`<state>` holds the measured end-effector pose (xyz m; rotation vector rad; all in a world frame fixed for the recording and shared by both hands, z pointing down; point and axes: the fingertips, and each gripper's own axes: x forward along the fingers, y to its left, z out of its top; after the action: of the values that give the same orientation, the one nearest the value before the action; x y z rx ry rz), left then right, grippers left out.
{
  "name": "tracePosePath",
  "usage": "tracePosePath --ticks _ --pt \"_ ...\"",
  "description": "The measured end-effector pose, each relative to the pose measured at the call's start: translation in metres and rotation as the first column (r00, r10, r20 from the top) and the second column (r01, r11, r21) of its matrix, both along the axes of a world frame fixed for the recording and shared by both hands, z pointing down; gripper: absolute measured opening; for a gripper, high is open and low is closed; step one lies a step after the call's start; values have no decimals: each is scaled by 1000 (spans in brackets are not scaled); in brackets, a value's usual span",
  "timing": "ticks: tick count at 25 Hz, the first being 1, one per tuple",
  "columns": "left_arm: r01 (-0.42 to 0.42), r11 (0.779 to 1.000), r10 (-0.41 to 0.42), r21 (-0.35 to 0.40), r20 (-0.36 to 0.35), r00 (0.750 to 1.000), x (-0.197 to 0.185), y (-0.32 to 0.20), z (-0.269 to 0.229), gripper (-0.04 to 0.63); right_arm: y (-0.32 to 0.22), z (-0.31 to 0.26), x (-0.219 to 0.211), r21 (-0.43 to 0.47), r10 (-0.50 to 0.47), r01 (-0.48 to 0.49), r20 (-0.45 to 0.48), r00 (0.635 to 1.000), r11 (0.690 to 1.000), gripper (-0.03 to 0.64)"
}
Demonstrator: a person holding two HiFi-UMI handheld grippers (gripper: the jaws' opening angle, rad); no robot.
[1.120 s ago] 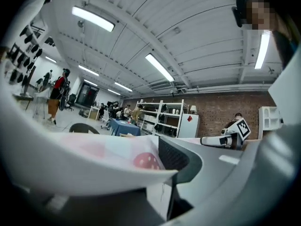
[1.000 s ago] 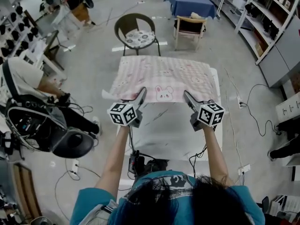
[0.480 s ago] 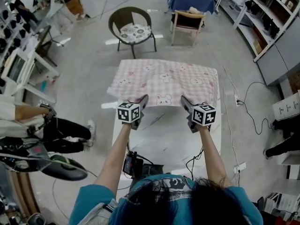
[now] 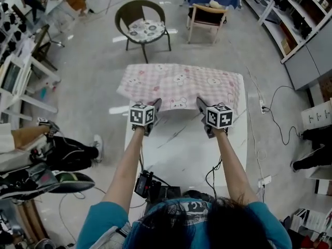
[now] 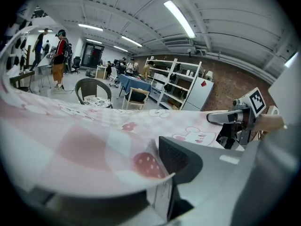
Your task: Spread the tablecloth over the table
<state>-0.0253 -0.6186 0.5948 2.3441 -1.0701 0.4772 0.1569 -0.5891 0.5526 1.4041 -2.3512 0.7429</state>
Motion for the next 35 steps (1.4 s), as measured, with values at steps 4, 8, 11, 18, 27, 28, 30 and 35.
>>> tracePosePath --ticks 4,8,11,18,27,28,30,35 --pt "29 999 -30 -32 -29 999 5 17 10 107 16 6 8 -51 44 -42 45 998 998 58" --pt "2 1000 -1 -12 31 1000 16 46 20 109 46 16 16 -75 66 -60 83 994 995 48" --pt "12 1000 -12 -10 -2 1000 17 68 17 109 69 15 20 -83 81 -72 119 990 994 45" --pt "41 998 -43 -51 -37 998 4 127 19 109 133 22 12 -101 95 -77 189 977 992 44" --pt "66 994 -68 -91 -15 998 3 209 34 107 215 42 13 -130 97 -65 256 962 989 38" --pt "65 993 -66 -97 -8 998 3 218 36 107 225 45 14 -136 99 -64 263 960 989 37" --pt "64 992 -64 -110 3 998 2 236 40 107 245 50 13 -148 101 -61 276 956 987 35" --pt "57 989 -53 -135 32 998 -3 281 49 107 290 59 7 -170 91 -41 296 951 985 32"
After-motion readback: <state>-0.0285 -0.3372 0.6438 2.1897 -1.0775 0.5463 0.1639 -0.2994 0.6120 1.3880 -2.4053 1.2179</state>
